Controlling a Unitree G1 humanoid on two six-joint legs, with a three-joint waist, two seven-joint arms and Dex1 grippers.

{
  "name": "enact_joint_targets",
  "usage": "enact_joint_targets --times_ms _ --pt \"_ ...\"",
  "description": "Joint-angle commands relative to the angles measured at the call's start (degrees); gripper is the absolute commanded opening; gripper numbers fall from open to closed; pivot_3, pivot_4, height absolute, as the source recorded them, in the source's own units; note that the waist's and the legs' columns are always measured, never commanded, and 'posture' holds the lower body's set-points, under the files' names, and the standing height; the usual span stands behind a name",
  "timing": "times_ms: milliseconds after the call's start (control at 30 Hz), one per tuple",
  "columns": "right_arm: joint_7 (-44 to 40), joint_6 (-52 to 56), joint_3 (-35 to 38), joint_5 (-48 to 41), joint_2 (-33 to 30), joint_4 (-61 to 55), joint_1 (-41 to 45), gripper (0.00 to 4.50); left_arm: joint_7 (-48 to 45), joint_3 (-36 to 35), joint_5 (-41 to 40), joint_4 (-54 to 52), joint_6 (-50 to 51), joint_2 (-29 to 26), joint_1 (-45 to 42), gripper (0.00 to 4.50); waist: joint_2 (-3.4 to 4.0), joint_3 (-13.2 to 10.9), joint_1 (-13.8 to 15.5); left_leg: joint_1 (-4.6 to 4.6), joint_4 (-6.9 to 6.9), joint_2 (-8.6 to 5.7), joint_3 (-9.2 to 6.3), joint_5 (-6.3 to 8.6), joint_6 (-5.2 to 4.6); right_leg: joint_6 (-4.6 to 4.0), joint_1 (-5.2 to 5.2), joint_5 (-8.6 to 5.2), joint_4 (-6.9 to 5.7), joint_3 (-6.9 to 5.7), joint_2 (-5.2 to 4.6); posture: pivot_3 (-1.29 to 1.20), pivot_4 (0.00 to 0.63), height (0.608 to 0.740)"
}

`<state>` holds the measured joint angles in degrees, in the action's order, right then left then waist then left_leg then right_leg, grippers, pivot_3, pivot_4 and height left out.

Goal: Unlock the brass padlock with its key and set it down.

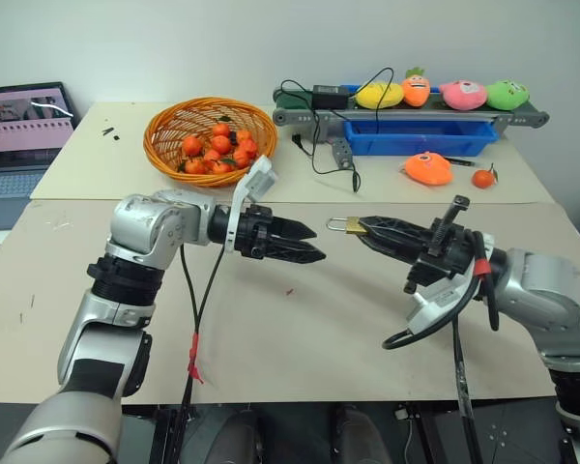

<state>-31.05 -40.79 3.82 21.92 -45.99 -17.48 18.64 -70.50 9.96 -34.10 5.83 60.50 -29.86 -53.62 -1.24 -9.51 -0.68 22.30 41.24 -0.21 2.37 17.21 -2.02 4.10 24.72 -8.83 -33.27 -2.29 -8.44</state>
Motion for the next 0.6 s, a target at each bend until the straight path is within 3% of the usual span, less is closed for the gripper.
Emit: enact_joint_targets --times_ms 33,300,433,600 --pt "1.7 -0.3 1.4 -0.3 -0.6 -0.3 -0.1 0.12 0.5 -1.8 -1.9 -1.3 1.0 -0.2 -1.3 4.44 0.0 0.0 0.0 -0.01 0.0 0.0 -0.01 0.0 0.0 0.0 -0.01 0.0 0.0 0.0 0.0 0.0 0.15 0.74" --pt "1.4 0.8 1.3 -1.7 -1.1 0.5 -0.2 0.12 0.9 -0.2 0.3 -1.8 -3.4 -0.7 -0.3 4.44 0.0 0.0 0.0 0.01 -0.01 0.0 -0.06 0.0 0.0 0.0 0.0 0.0 0.03 0.01 0.0 0.0 0.15 0.74" --pt "1.2 1.3 1.2 -2.3 -1.3 0.3 -0.1 0.12 0.7 -0.8 0.4 -1.1 -5.7 0.1 -0.3 3.45 0.0 0.0 0.0 0.0 -0.01 0.0 -0.04 0.0 0.0 0.0 -0.01 0.0 0.02 0.0 0.0 0.0 0.15 0.74" --pt "1.0 2.1 1.1 -2.8 -1.4 0.0 0.0 0.12 0.4 -0.7 0.1 -1.3 -6.9 0.3 -0.2 1.48 0.0 0.0 0.0 0.01 -0.01 0.0 -0.04 0.0 0.0 0.0 -0.01 0.0 0.03 0.01 0.0 0.0 0.15 0.74"
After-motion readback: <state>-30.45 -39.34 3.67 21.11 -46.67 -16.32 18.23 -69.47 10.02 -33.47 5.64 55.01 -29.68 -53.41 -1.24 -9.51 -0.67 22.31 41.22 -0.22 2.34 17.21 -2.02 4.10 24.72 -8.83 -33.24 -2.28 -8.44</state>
